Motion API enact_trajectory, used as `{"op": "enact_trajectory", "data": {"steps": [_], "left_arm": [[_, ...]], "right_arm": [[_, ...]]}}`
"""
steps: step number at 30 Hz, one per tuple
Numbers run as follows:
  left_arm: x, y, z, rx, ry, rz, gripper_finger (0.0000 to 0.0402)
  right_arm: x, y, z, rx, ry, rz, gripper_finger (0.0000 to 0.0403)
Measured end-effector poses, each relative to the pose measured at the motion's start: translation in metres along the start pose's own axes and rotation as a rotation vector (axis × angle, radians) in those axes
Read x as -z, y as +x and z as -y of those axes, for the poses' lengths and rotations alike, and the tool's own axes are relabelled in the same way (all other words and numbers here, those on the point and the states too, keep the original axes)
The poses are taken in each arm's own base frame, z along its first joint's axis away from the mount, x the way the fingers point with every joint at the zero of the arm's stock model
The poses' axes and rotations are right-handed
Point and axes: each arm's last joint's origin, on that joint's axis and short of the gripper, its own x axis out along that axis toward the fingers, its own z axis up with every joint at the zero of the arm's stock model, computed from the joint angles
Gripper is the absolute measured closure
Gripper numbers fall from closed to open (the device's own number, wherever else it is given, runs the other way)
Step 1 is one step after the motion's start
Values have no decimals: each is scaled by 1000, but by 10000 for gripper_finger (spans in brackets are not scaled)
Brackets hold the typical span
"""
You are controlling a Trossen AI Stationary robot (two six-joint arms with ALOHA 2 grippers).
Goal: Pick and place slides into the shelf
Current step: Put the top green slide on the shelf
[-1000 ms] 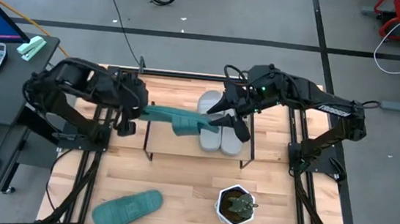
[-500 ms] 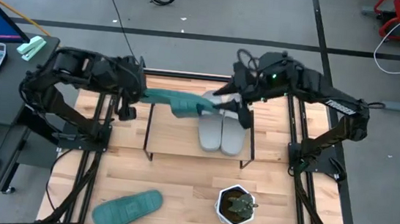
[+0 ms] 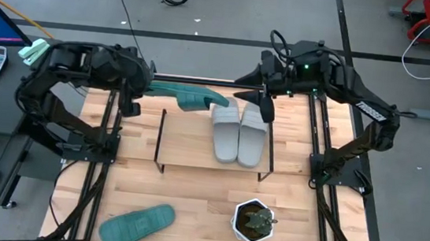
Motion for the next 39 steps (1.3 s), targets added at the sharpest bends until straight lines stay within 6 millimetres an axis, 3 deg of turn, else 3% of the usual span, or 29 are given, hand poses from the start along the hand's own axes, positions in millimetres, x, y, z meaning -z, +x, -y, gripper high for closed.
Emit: {"op": "enact_trajectory", "data": {"steps": [9, 20, 25, 35, 39], "left_arm": [[1, 2, 2, 44, -27, -4, 326], [3, 11, 0, 6, -9, -47, 326], [3, 11, 0, 6, -10, -49, 326], [1, 14, 2, 37, -10, -52, 326], [-4, 22, 5, 89, -7, -66, 326]], "right_arm": [[7, 24, 6, 23, 14, -50, 208], [10, 36, -8, -28, -4, -64, 208], [12, 51, -7, -33, -32, -63, 208], [-4, 48, -5, 16, -146, 74, 208], [1, 56, -3, 15, -135, 36, 208]]}}
